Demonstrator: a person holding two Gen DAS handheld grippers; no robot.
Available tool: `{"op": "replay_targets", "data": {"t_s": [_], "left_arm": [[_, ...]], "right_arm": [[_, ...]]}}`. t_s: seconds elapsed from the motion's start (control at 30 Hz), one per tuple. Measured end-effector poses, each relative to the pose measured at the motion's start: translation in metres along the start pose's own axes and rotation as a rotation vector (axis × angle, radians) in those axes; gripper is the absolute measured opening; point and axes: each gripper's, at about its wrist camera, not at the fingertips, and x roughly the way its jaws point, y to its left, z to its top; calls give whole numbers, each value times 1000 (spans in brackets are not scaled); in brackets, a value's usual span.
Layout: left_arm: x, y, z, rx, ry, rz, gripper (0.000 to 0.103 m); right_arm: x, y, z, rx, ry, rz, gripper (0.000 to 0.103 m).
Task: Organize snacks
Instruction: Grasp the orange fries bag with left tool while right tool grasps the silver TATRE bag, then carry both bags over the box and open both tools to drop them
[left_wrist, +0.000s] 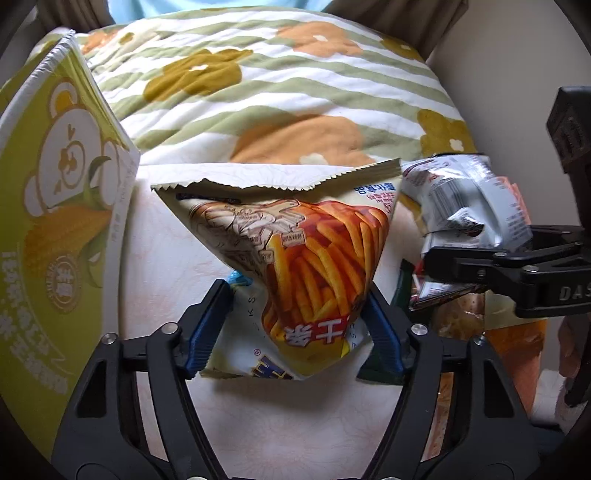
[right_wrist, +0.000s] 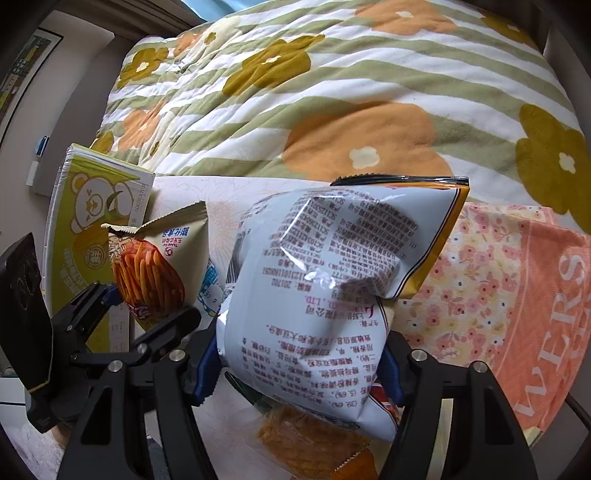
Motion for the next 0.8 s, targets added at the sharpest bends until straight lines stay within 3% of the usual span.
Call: {"op": "replay_targets", "data": {"t_s": [0.07,0.13,0.27,0.47,0.8], "left_arm": [[1,-1,0,6,4,-4,48],[-1,-1,-2,8,3,5,46],[-4,-2,-5,11,13,13,46],[-34,-1,-8,-12,-40,12,45],[-140,6,-12,-41,-227,37,45]], "right_arm": [[-2,2,-1,-2,-9,0,65],[-5,4,-4,-2,-21,1,65],[-14,7,-11,0,-44,6,64],[-41,17,-22,-22,-103,3,64],[-105,59,-36,-130,-229,14,64]]}}
